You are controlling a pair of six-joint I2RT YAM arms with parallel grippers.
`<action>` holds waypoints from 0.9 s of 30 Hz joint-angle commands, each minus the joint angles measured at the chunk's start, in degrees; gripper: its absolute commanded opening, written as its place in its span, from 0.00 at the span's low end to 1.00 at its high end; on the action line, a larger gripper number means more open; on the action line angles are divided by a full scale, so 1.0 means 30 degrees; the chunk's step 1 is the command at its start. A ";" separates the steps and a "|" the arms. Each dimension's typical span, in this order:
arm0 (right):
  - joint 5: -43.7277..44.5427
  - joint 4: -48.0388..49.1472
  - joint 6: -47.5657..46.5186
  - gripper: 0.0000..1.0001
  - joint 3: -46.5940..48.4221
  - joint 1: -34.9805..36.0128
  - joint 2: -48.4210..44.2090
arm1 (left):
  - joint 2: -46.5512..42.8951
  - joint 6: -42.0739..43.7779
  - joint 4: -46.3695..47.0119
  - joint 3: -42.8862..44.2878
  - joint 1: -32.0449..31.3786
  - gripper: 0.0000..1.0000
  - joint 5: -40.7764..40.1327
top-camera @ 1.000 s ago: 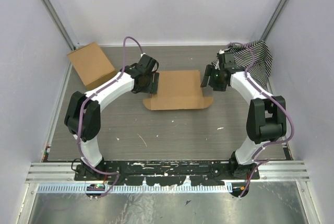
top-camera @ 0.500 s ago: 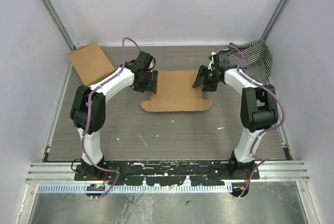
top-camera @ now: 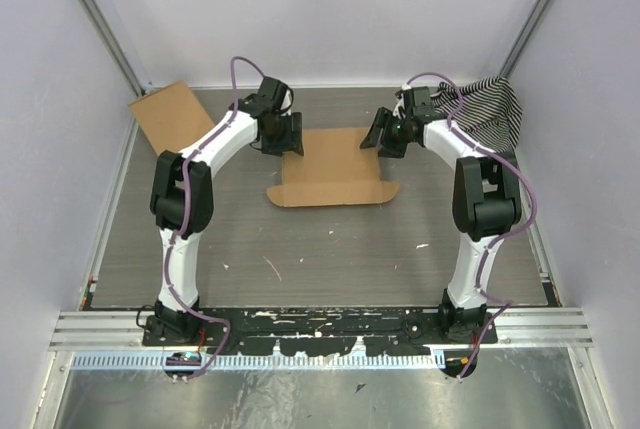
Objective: Fold the paper box
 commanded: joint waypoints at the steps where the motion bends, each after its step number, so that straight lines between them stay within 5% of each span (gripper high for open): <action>1: -0.0924 0.1363 0.0951 0.64 0.1127 0.0493 0.0342 | 0.0640 -0.0177 -0.0254 0.1464 0.0356 0.68 0.1218; 10: 0.1473 0.1327 0.1204 0.65 0.2511 0.0923 0.0446 | 0.1233 0.0265 -0.1278 0.4041 0.1461 0.75 0.0968; 13: 0.3729 0.0516 0.0724 0.77 0.2462 0.0778 -0.0553 | 0.0447 0.0804 -0.1937 0.3866 0.2046 0.80 0.0226; 27: 0.4841 0.1008 -0.2065 0.83 -0.5254 0.2322 -0.6809 | -0.7727 -0.0490 0.3452 -0.8821 0.2726 0.81 0.0458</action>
